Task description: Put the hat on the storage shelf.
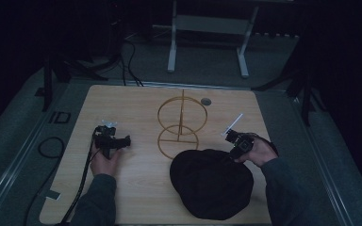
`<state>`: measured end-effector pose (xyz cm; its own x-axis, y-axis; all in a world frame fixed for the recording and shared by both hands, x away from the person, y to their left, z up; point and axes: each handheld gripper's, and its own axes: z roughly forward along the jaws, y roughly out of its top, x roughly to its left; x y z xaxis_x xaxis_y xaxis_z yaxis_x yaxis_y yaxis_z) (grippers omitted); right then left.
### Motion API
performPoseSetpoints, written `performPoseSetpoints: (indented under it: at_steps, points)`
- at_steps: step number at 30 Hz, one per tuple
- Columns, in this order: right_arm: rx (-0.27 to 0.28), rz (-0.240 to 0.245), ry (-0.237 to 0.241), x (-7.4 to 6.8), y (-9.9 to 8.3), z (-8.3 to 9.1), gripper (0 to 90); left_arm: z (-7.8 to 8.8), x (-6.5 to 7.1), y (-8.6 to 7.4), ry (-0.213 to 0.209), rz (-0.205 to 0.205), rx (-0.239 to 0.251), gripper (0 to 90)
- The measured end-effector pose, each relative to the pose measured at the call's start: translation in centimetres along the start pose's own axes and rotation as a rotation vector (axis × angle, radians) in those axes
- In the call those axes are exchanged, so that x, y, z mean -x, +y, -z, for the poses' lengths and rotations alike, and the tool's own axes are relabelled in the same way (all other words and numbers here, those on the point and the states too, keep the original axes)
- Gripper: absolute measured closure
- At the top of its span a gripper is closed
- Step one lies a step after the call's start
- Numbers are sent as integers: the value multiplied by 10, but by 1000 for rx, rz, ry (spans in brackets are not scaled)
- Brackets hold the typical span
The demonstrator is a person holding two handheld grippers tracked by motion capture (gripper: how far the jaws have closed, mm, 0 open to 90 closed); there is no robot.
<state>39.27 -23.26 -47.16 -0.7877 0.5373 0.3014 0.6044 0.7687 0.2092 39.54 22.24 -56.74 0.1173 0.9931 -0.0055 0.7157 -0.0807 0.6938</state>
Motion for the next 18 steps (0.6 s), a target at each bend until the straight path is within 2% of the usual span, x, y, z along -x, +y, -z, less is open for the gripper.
performPoseSetpoints:
  at_steps: [5, 12, 13, 18]
  points:
    - [20, -27, 13, 7, -3, 8, 777, 0, 0, 0, -1, 0, 0, 53]
    - [66, -62, -10, 17, -8, 23, 777, 0, 0, 0, -1, 0, 0, 53]
    - [81, -82, -11, 21, -10, 28, 777, 0, 0, 0, -1, 0, 0, 53]
    - [122, -123, -34, 28, -15, 40, 777, 0, 0, 0, -1, 0, 0, 53]
